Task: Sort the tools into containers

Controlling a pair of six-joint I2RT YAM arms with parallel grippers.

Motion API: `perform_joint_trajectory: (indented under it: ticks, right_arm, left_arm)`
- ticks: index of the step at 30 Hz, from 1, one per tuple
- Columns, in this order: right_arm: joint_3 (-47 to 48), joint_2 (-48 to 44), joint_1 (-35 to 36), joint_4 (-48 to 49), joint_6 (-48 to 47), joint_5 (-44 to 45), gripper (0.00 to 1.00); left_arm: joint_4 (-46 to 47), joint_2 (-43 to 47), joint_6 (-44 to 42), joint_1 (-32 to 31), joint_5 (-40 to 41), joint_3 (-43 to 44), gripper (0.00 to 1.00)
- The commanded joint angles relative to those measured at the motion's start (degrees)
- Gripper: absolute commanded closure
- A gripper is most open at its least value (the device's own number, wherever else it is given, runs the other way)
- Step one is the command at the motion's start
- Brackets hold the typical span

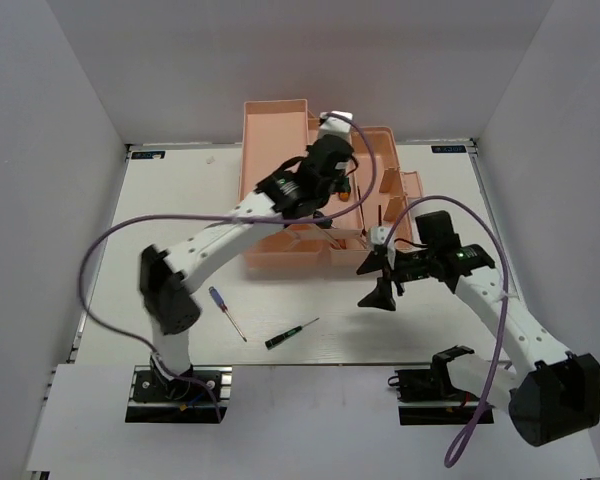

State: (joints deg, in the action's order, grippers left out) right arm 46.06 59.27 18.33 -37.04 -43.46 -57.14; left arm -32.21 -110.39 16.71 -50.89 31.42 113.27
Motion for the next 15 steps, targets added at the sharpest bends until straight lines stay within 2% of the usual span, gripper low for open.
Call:
perform_joint_trajectory:
  ticks: [1,2,3,4,5,6,7,8,9,10,12,15]
  right_arm:
    - [1.5,3.3,6.5,-2.1,-13.3,1.4,0.16]
    - [2.0,4.2,8.9,-2.2,-15.1,2.6,0.16]
    - [2.1,5.0,10.6,-2.6,-16.8,6.7,0.16]
    - [2.0,7.2,12.2,-2.1,-17.5,8.3,0.17]
    - [2.1,7.9,16.7,-0.9,-17.9,11.6,0.17]
    - [2.4,8.8,18.2,0.4,-18.1,14.7,0.17]
    - [2.8,11.9,19.6,1.2,-17.8,16.2,0.17]
    - [4.3,13.4,24.3,2.9,-16.9,19.1,0.17]
    - [5.2,15.7,25.7,3.5,-16.7,20.3,0.17]
    - [6.9,18.7,28.7,5.1,-16.5,24.3,0.17]
    - [10.3,23.1,34.6,6.0,-14.6,26.6,0.19]
    - [14.0,29.4,40.7,8.5,-11.7,32.5,0.21]
  left_arm:
    - [-2.2,18.9,3.8,-0.6,2.9,-10.0,0.99]
    - [-1.3,23.6,4.6,-0.6,3.6,-15.0,1.00]
    - [-1.3,33.3,5.7,-0.6,4.6,-24.8,0.99]
    - [-4.0,38.0,8.7,-0.6,6.8,-29.4,0.94]
    - [-6.8,42.2,10.9,-0.6,8.2,-37.1,0.70]
    - [-10.6,49.5,14.0,-0.6,10.0,-40.6,0.61]
    - [-17.6,53.0,20.1,-0.6,12.0,-44.0,0.53]
    - [-20.8,55.8,23.3,-0.6,12.0,-50.3,0.45]
    - [-23.8,58.3,26.8,0.3,12.0,-53.1,0.35]
    - [-26.0,62.5,32.0,0.4,12.0,-55.8,0.33]
    - [-31.0,65.6,37.8,0.4,10.9,-62.1,0.27]
    - [-31.7,69.5,44.0,0.4,8.1,-68.6,0.27]
